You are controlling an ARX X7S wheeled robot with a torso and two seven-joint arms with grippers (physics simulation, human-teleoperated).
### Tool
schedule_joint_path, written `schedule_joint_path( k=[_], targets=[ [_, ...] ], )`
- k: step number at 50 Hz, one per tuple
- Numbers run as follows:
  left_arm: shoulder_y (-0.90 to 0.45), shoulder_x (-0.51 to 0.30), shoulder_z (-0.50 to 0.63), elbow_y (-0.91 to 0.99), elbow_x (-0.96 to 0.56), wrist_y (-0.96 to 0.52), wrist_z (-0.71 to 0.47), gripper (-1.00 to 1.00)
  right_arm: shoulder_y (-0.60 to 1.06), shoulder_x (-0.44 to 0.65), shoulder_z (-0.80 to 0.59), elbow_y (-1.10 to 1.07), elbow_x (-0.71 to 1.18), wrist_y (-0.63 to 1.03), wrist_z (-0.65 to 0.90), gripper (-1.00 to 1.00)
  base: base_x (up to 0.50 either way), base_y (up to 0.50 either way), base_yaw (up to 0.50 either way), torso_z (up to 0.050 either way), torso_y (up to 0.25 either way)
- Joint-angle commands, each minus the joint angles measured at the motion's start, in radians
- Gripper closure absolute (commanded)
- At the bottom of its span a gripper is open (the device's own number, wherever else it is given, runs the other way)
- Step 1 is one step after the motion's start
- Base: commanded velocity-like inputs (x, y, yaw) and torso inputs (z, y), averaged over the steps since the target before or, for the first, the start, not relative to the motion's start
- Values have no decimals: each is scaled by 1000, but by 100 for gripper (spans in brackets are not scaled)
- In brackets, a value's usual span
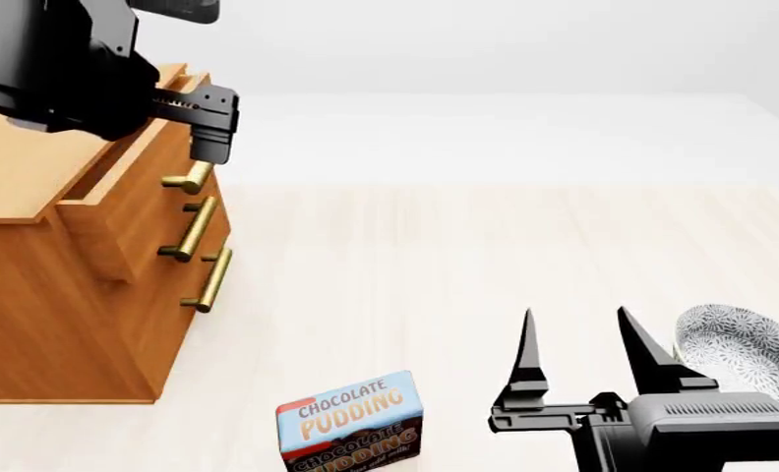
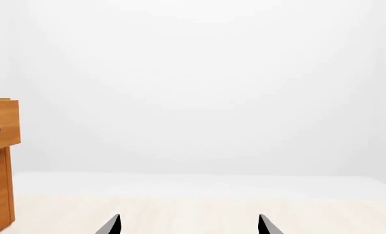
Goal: Put the butter at the back in the top drawer of the cabinet and close it.
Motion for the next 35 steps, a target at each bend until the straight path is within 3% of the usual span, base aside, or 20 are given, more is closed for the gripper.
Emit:
schedule_joint_path(
  k=[1,35],
  targets=[
    [-4,-3,21,-7,-5,4,-10,-100,1,2,-3,3,2,-3,2,-100,0,0,0,0,0],
    [24,-9,78,-38,28,52,76,-100,-2,12,-13,-3,2,-6,13,-100,0,0,0,0,0]
  ],
)
